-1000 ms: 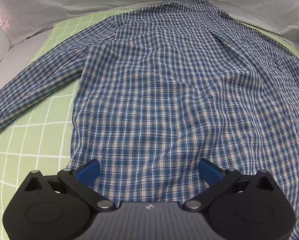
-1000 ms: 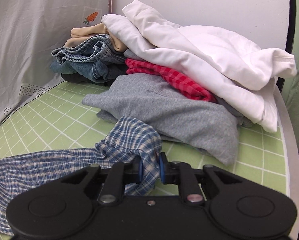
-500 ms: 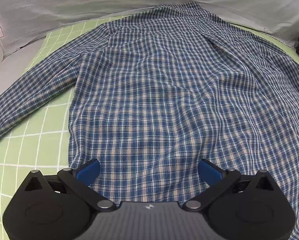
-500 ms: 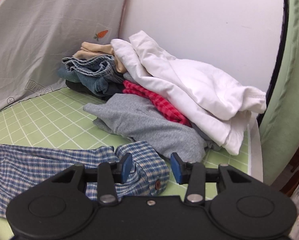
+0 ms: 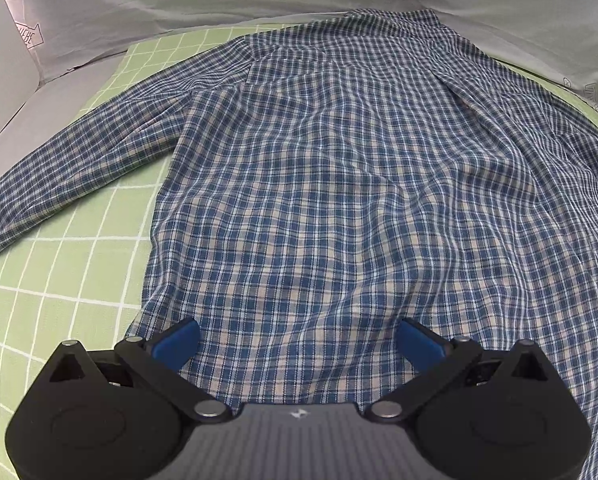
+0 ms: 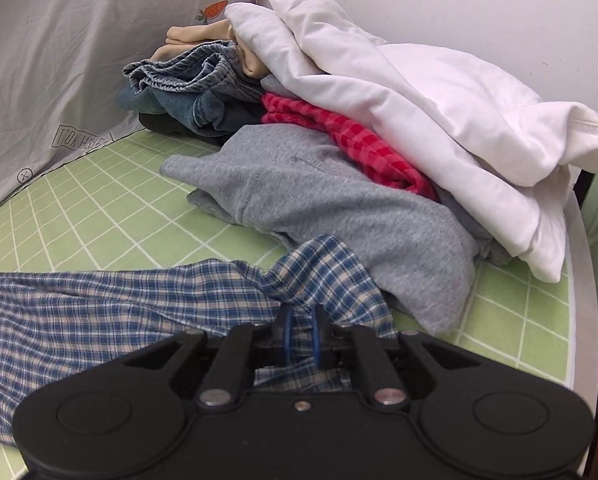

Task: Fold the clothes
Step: 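Grasp the other sleeve cuff with the right gripper and pull it straight, then release the sleeve cuff on the mat with the right gripper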

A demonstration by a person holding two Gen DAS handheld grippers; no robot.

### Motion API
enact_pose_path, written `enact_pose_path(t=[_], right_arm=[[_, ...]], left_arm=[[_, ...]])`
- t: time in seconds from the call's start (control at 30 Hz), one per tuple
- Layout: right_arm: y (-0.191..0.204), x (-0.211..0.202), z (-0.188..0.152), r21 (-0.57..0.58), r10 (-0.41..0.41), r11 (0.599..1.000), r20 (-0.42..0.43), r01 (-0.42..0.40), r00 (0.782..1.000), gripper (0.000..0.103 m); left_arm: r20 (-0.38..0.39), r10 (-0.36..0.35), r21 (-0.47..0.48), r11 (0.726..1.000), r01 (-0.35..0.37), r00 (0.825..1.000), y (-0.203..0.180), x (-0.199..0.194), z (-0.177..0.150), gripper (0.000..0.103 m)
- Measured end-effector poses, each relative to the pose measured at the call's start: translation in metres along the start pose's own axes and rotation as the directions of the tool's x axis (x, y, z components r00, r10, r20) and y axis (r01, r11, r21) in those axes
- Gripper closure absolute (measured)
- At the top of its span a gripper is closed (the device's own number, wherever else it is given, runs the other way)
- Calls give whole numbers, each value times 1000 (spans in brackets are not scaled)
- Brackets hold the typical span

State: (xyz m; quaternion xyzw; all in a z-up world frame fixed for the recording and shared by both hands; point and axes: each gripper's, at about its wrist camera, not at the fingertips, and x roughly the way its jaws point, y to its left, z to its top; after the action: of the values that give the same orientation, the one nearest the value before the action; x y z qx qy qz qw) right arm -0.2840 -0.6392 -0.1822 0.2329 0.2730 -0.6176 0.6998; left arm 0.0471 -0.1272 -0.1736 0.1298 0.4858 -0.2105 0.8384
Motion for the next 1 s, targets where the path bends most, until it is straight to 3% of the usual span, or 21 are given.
enact_pose_path(t=[0.03,0.1,0.17,0.23,0.27,0.47,0.73,0.83,0.9,1.0], right_arm=[[2,0,1,-22,4,1000,-4,-4,1000,89],[7,-3,1,-71,18,997,-10,-18,1000,74],[14,-11,1,-121,29,992,1,-29,1000,40],[22,-26,-2,-179,36,983,39,-28,999,17],[27,-33,-5,-219,56,975,52,-43,997,12],[49,-73,-34,-367,216,910,18,-195,976,3],[63,-112,-91,-392,405,808,-172,-440,898,3],[65,-123,-108,-450,387,782,-192,-432,902,3],[61,-127,-114,-437,381,788,-207,-434,901,3],[52,-134,-120,-403,398,794,-222,-456,890,11]], left_arm=[[2,3,-6,1000,-3,1000,0,0,0,0],[8,11,-19,1000,-11,1000,0,0,-1,0],[16,24,-39,999,-23,1000,0,-1,-3,0],[29,45,-66,997,-43,999,1,-4,-7,0],[37,63,-77,995,-60,997,1,-6,-10,0],[67,155,-117,982,-146,986,12,-28,-38,0],[50,205,-210,959,-190,978,40,-51,-84,0],[49,196,-240,954,-179,979,52,-54,-98,0],[45,192,-256,951,-174,980,58,-56,-103,0],[52,193,-243,954,-175,980,63,-59,-106,1]])
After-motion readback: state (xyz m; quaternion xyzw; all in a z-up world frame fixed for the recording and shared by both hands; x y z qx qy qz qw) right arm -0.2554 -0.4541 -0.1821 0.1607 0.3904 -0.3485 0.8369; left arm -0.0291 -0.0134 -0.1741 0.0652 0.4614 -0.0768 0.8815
